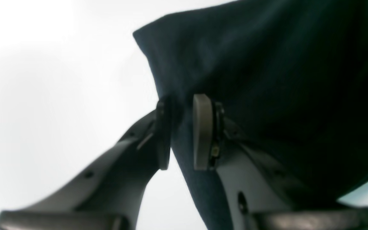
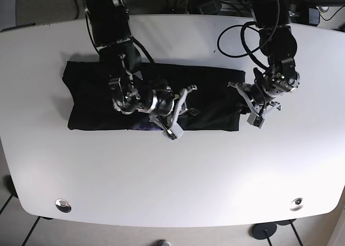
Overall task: Fold the T-shirt properly
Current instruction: 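Grasp the folded strip's middle with both grippers, then grasp both ends of the strip and fold them toward the middle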
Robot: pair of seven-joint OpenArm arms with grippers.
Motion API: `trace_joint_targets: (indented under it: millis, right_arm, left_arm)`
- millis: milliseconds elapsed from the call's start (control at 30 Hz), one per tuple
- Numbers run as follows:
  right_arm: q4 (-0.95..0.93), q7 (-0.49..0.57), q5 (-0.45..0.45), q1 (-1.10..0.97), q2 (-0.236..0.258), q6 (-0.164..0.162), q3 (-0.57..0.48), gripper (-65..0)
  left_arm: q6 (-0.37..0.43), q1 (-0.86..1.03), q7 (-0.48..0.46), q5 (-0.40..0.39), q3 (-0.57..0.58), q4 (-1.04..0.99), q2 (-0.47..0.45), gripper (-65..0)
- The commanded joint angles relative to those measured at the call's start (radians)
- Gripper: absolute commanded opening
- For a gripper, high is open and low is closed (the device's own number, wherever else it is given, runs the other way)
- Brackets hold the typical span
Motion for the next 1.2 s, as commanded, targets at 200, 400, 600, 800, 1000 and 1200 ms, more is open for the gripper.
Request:
trace_joint_targets:
  millis: [200,400,600,800,1000,1200]
  right_arm:
    - [-0.204,0.180,-0.096,0.086,-0.017,0.007,0.076,-56.8]
    - [-0.202,0.222,-0.088,0.057,0.111,0.010,0.194,-56.9]
    - [0.099,0.085,-0.024,-0.045,0.135,0.012,0.422,-56.4]
    - [0.227,-0.145,0.229,-0.106,0.223,0.012,0.734,-45.7]
    - [0.022,-0.191,0.386,-0.146,0.365,0.012,0.961,-1.6]
    - [-0.164,-0.186,0.384,-0.196,0.419,0.016,0.979,-1.7]
  left_arm:
    - [0.001,-0.017,-0.019,-0.009,-0.002,0.015,-0.009,-55.3]
    - [0.000,-0.017,-0.019,-0.012,0.033,0.015,-0.032,-55.3]
    - [0.000,-0.017,-0.019,-0.014,0.042,0.040,-0.029,-55.3]
    - [0.001,-0.023,0.036,-0.014,0.045,0.173,-0.003,-54.9]
    - [0.001,-0.060,0.099,-0.014,0.047,0.152,0.046,-54.7]
    - [0.001,-0.060,0.096,-0.014,0.042,0.074,0.074,-54.7]
